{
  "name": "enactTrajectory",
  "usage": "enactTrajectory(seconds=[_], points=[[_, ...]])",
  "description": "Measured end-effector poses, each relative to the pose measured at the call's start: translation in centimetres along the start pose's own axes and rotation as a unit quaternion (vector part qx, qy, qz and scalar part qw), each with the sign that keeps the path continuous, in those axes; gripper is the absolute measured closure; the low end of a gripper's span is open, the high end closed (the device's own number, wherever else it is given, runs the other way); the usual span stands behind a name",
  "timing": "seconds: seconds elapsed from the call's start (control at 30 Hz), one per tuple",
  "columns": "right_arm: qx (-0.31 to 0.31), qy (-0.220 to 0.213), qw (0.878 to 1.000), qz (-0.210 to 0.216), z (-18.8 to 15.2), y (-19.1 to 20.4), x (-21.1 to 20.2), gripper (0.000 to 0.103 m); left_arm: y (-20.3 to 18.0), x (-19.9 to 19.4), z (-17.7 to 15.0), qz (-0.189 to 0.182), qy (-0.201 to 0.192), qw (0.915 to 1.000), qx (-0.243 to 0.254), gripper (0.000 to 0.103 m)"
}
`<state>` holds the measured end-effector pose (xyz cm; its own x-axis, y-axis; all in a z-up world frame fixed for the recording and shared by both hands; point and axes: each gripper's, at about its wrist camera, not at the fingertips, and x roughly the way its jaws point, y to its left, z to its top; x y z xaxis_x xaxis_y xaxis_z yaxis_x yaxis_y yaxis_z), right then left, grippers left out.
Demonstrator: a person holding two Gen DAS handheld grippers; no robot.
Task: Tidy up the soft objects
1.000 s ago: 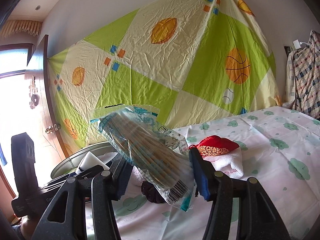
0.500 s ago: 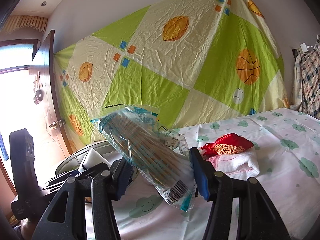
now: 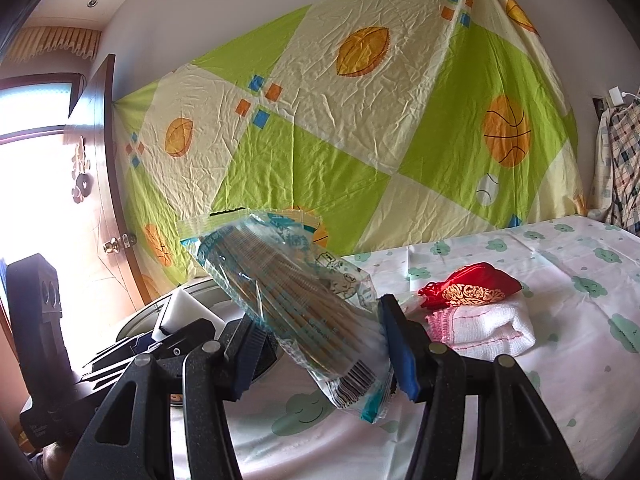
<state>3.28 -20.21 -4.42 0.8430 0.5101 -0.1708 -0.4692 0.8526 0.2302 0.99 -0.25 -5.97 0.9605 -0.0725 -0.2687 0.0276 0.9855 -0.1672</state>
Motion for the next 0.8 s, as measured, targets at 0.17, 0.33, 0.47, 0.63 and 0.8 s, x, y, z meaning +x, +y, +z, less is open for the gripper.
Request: enactTrajectory(seconds=[0.17,0.33,0.47,0.63,0.8], points=[[-0.001,0.002,1.000,0.003,0.0,0.3,0.3,0.045,0.9,-0.5,0.1,0.008,-0.014,0.9999,-0.005,0.058],[-0.006,0.004,1.000,0.009,-0.1,0.8,0.5,0.045,2.0,-0.7,0.4,0.017,-0.018,0.9996,-0.015,0.058],[-0.004,0.006,1.000,0.013,-0.2,0.9,0.6,0.045,2.7,-0.7,0.6,0.025,-0.020,0.9993,-0.020,0.058],[-0.004,0.008,1.000,0.018,-0.2,1.2,0.8,0.045,3.3,-0.9,0.7,0.033,-0.022,0.9990,-0.022,0.058],[-0.009,0.012,1.000,0.024,-0.3,1.9,1.1,0.045,4.1,-1.0,0.9,0.041,-0.023,0.9985,-0.030,0.058]])
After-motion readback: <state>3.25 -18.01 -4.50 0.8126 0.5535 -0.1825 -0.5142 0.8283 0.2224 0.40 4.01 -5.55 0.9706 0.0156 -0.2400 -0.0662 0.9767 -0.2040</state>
